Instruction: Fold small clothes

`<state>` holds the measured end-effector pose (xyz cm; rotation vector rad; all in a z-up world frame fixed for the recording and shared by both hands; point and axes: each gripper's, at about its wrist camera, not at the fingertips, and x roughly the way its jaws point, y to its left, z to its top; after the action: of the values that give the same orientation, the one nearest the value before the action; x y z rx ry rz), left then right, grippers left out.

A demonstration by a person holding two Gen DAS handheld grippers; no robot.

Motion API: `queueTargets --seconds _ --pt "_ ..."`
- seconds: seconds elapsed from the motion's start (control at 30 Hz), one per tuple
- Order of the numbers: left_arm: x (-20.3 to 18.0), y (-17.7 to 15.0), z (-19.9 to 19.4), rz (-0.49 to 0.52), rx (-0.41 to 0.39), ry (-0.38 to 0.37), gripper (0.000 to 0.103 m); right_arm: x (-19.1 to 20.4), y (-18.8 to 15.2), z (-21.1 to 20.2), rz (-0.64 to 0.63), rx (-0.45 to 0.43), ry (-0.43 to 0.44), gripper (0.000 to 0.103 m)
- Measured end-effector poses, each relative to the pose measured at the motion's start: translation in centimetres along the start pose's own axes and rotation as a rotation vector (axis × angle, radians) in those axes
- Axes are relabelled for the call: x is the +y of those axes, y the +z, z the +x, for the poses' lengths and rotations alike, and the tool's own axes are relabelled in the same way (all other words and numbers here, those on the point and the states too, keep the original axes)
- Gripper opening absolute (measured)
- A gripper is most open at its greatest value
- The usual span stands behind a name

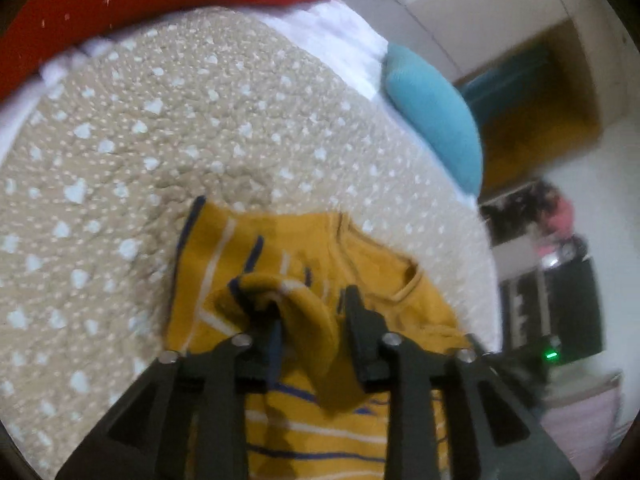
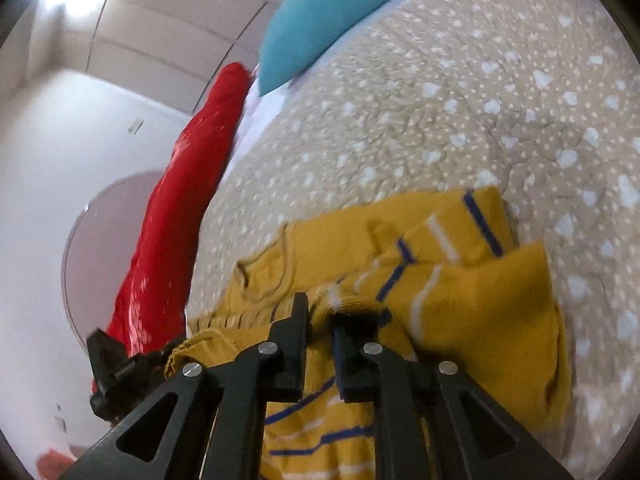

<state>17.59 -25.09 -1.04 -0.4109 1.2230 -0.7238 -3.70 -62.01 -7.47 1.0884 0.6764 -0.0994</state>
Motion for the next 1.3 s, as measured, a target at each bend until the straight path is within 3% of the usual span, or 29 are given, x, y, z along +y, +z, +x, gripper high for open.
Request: queueTargets --seconds 0.03,0.1,0.13,0.17,0.27,0.33,0.43,0.5,0.63,0.73,0.9,1.03,1.1,1.13,1.17,1.2,1.23,1.27,1.3 --pt "0.3 0.2 -0.2 -0.024 -0.011 -0.032 0.046 -0.2 0.3 0.2 0.011 -0.003 0.012 0.014" --pt "1.2 0.6 -0.6 -0.07 -0.045 -0.07 0.056 -0.6 0.6 0.5 0.05 -0.019 0.06 0.028" --pt "1.7 0.9 -0.8 -0.096 -0.057 -0.088 0.06 -0.9 0.8 0.5 0.073 -0.034 0.081 0.042" --pt "2.0 1.1 -1.0 -0.11 -0.065 -0.092 0.061 -1.1 1.0 0.5 0.098 -0.047 0.096 0.048" --pt "2.7 1.7 -1.3 -0.139 -0.069 -0.07 0.062 -1.2 1.6 0.5 0.104 -0.06 0.085 0.049" --pt "2.9 2.1 -1.8 -0.139 -0.086 -0.047 0.064 -0.9 2.4 0.1 0.075 -0.081 0.041 0.051" --pt "3.5 3.0 -3.9 -0.16 -0.143 -0.028 0.068 -0.1 3.5 -1.7 0.044 -0.143 -0.025 0.063" --pt "3.9 3.2 -5.2 -0.165 -0.156 -0.006 0.069 0.3 3.9 -3.2 0.015 -0.173 -0.101 0.064" --pt "3.0 1.3 -7.3 -0.043 -0.139 0.1 0.069 1.6 2.2 -5.7 -0.122 -0.144 -0.173 0.064" --pt "2.5 -1.5 -7.8 0.057 -0.088 0.13 0.071 1.2 -0.8 -8.3 -0.233 -0.106 -0.234 0.065" --pt "2.8 -7.0 -8.2 0.21 -0.021 0.113 0.077 -0.9 -6.7 -12.4 -0.276 -0.064 -0.245 0.068" --pt "4.1 -10.6 -6.6 0.261 0.044 0.081 0.08 -1.7 -10.4 -12.4 -0.296 -0.027 -0.232 0.07" --pt "4.6 -11.8 -5.5 0.275 0.067 0.111 0.08 -1.9 -12.0 -11.3 -0.307 -0.008 -0.242 0.07" --pt "4.8 -12.2 -4.6 0.283 0.085 0.148 0.067 -2.0 -12.8 -10.5 -0.31 0.005 -0.249 0.07" --pt "4.8 -12.3 -4.3 0.29 0.1 0.186 0.054 -2.2 -13.5 -9.5 -0.31 0.03 -0.25 0.051" --pt "4.7 -11.9 -4.0 0.298 0.114 0.219 0.025 -2.3 -13.7 -8.8 -0.309 0.051 -0.256 0.035" --pt "4.5 -11.6 -4.4 0.3 0.132 0.224 0.015 -2.3 -13.9 -8.3 -0.322 0.062 -0.282 0.022" --pt "4.0 -11.0 -5.3 0.303 0.137 0.239 0.015 -2.3 -13.6 -8.8 -0.316 0.062 -0.26 0.013" --pt "3.5 -10.6 -6.1 0.325 0.118 0.274 0.015 -2.6 -13.2 -9.4 -0.289 0.066 -0.226 0.013"
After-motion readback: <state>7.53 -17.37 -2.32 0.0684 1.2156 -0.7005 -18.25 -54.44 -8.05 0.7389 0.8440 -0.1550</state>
